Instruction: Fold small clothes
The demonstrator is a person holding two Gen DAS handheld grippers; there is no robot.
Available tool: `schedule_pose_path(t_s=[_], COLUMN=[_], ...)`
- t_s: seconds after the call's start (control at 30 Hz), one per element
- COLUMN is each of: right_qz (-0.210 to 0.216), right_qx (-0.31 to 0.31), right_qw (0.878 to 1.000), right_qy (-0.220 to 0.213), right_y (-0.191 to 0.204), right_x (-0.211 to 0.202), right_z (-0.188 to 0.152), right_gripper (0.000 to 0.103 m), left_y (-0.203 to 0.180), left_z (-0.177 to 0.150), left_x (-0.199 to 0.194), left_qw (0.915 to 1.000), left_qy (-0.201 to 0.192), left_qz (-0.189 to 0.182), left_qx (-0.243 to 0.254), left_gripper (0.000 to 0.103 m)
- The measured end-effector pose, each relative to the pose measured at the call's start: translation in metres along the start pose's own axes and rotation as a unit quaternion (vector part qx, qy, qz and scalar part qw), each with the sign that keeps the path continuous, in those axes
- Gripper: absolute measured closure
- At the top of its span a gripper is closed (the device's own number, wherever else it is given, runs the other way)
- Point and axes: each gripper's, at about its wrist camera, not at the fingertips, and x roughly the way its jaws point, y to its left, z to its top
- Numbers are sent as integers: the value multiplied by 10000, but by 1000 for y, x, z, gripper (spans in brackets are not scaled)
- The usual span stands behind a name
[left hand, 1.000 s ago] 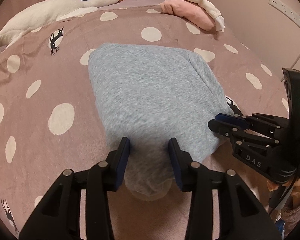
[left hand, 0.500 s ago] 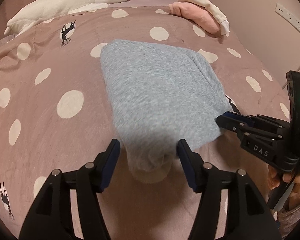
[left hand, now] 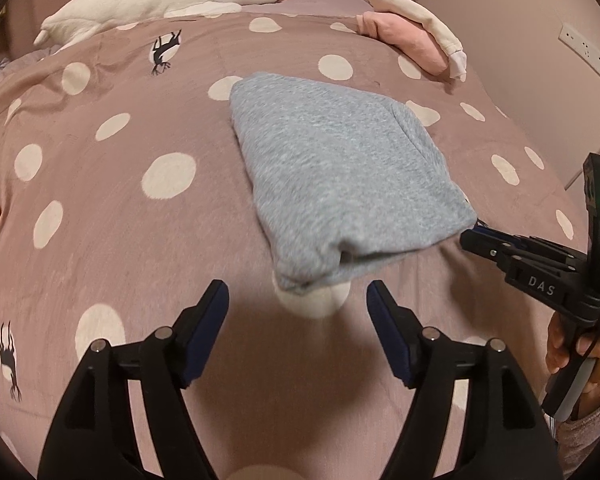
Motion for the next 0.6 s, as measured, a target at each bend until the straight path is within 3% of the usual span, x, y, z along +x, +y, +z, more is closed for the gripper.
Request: schedule_pose_path(t_s=[0.17,0.27,0.6], right_qz=[59,112,351], right_qx=[107,153,166], right_qw=[9999,9998,9989], right_qy=[-24,-74,-259], right_y=[-2,-2,2], right_x=[-12,-21,-49], right_z=[-9,-14,-29], right_gripper=[81,64,50], left_y=[2,2,-7], left_z=[-11,-17,-32], left_x=[-12,-19,-38], left_qw=[9999,9998,9996], left_qy=[-25,-53,-157], left_qz=[7,-9,-8], left_qx=[-132,-199,-248], left_gripper=[25,22,16])
